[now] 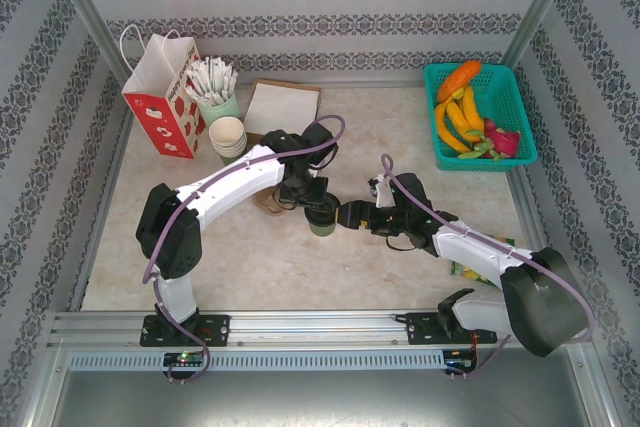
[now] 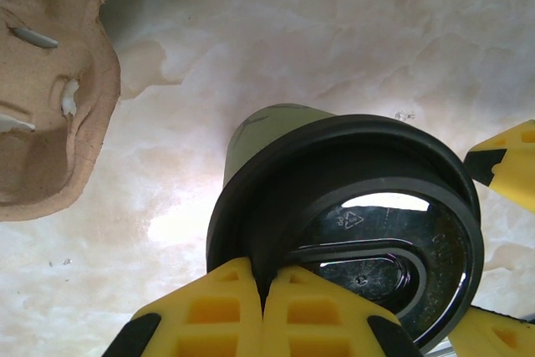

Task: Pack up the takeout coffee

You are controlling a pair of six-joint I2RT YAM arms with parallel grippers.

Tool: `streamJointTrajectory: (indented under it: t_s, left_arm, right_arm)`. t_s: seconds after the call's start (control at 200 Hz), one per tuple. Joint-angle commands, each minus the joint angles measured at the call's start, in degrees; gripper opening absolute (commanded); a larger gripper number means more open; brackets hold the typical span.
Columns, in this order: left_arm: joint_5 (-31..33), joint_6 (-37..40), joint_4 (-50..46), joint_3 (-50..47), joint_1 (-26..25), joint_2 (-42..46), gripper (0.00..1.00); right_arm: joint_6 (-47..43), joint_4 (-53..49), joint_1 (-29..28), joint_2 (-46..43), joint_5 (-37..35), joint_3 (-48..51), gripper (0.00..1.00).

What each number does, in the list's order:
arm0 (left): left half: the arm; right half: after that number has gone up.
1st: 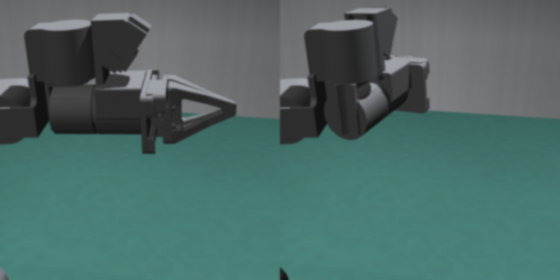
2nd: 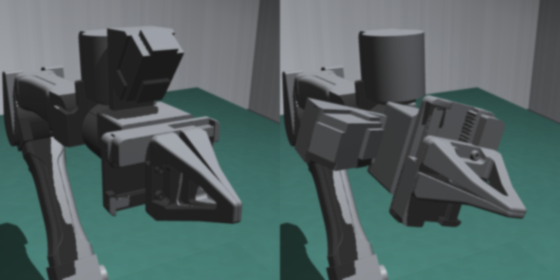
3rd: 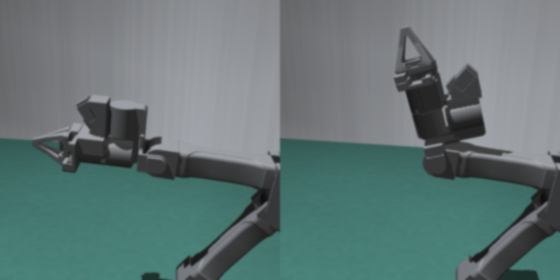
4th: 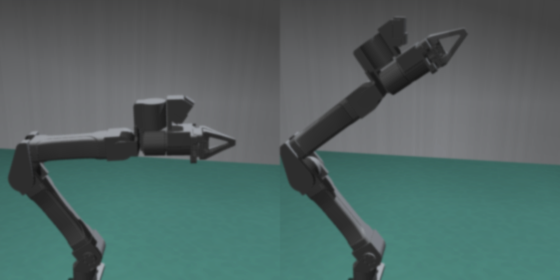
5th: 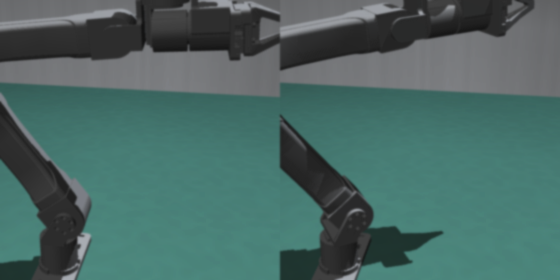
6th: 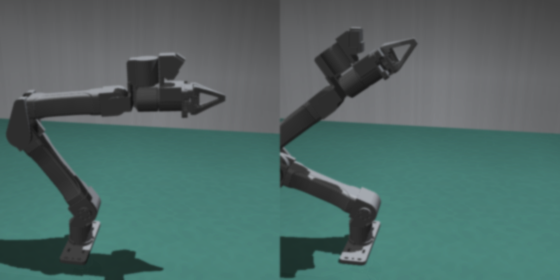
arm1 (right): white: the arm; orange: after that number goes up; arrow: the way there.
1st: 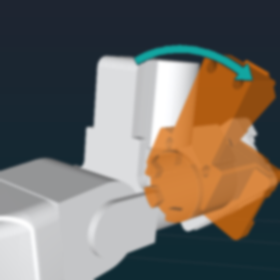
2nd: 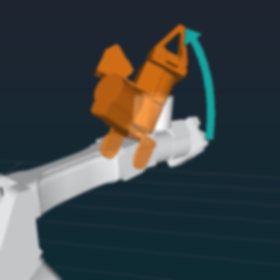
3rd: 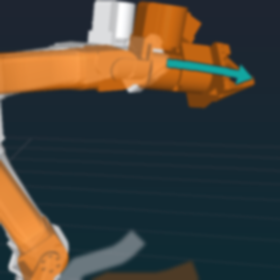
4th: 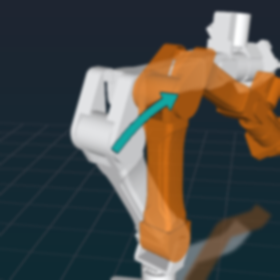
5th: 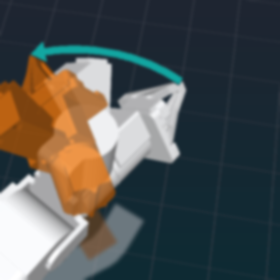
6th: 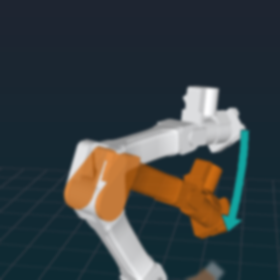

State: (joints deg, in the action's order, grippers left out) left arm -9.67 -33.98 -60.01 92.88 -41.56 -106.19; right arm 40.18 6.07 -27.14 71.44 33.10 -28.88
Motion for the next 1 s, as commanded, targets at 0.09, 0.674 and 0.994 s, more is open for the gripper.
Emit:
streamJointTrajectory:
  t_s: [0.09,0.674,0.994]
  left_arm:
    - [-2.55,1.15,-1.64,-2.22,-1.33,-4.72,0.00]
    - [3.04,7.44,-6.06,1.69,-2.12,-5.00,0.00]
    - [1.16,8.72,-6.09,4.04,-2.21,-5.83,0.00]
  right_arm:
    - [-0.73,-1.04,-0.93,3.59,-2.30,-0.28,0.92]
    - [2.34,-6.31,4.94,-0.91,-0.18,-3.81,0.92]
    - [2.80,-6.20,6.26,7.13,6.28,-7.72,0.85]
